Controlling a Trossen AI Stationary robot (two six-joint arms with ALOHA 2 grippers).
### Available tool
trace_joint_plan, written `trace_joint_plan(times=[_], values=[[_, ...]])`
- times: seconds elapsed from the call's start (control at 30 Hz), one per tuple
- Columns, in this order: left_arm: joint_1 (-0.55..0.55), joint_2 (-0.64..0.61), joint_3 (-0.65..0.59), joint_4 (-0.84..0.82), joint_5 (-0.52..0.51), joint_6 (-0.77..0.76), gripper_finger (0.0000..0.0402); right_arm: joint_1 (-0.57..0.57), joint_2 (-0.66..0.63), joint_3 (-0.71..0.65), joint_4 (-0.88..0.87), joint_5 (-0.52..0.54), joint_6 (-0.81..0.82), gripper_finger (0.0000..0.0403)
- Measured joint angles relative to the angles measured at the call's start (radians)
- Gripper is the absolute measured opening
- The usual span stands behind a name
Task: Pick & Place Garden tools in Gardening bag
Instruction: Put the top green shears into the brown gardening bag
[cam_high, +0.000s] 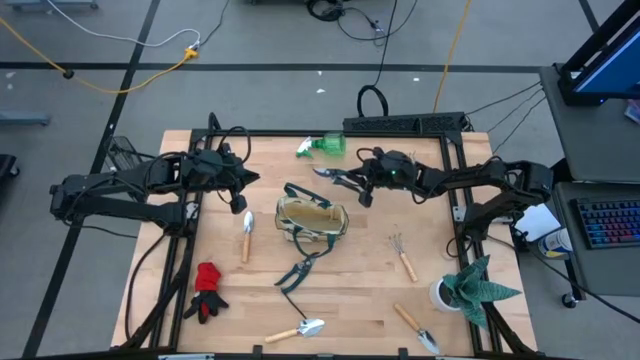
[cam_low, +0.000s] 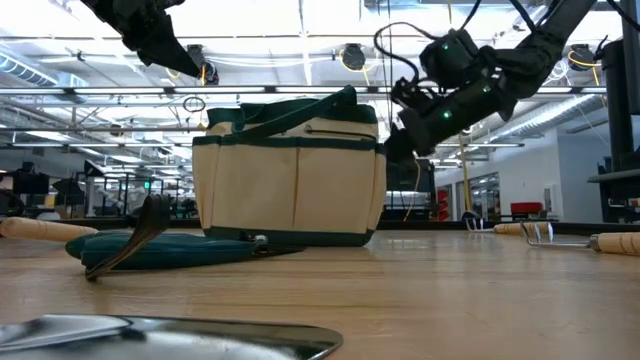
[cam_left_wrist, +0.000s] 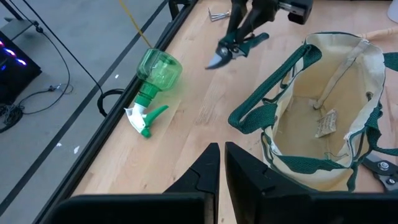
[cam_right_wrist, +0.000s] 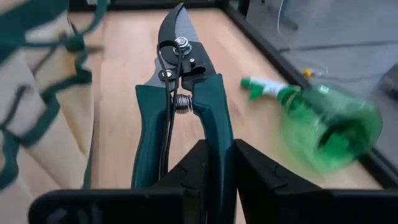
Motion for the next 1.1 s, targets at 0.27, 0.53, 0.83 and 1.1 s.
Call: trace_joint_plan(times=[0.27, 0.53, 0.83, 1.1], values=[[0.000, 0.000, 0.000, 0.000, 0.000, 0.000, 0.0031, 0.000, 0.000, 0.000, 0.116, 0.000, -0.026, 0.0052], [0.000, 0.000, 0.000, 0.001, 0.000, 0.006, 0.0031, 0.020, 0.000, 0.000, 0.273, -0.006, -0.014, 0.0053], [0.000, 0.000, 0.000, 0.003, 0.000, 0.011, 0.0031, 0.086, -0.001, 0.001, 0.408, -0.089, 0.017, 0.0054], [0.000, 0.000, 0.000, 0.007, 0.000, 0.012, 0.0031, 0.155, -0.001, 0.027, 0.423, -0.087, 0.018, 0.0054]])
